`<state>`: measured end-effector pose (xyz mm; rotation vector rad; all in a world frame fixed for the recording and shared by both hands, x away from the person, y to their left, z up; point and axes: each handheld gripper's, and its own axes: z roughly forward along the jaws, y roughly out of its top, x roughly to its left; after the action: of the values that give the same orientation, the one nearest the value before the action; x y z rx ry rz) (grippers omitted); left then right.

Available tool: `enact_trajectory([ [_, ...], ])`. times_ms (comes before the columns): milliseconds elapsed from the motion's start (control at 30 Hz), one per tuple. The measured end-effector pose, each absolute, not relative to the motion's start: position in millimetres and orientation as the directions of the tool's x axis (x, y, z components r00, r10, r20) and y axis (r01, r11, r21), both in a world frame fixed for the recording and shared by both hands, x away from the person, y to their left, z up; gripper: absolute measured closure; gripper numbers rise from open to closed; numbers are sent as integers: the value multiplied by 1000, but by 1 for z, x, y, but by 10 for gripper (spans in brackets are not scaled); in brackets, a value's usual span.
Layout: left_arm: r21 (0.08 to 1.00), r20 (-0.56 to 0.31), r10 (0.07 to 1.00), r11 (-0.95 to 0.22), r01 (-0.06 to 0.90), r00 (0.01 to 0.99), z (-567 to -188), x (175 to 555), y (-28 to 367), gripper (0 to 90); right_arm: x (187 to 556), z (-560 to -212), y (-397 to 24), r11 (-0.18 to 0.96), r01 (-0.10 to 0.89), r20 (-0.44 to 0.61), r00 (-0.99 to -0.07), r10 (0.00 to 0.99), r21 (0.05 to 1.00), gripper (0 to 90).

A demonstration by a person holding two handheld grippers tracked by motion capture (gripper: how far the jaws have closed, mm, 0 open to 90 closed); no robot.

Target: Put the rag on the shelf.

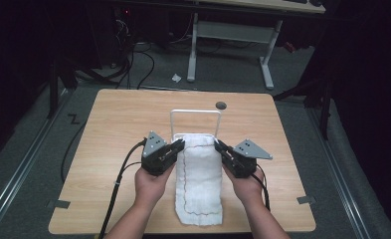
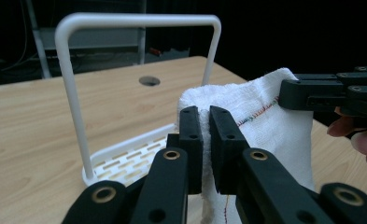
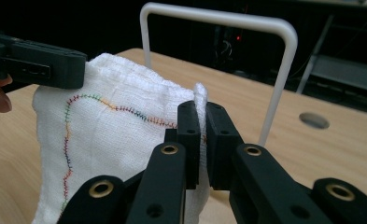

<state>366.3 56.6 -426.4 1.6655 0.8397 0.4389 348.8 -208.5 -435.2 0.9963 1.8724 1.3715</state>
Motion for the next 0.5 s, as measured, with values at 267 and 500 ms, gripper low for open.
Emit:
enact_trajectory([
  [267,968,-143,725,-39,248,674,-405,361,63,842,347,-407,-203,170,150,-65,-533,843,974,859],
  [500,984,-108,727,-20,178,679,-377,351,68,842,338,-384,-198,166,81,-99,-530,842,983,859],
])
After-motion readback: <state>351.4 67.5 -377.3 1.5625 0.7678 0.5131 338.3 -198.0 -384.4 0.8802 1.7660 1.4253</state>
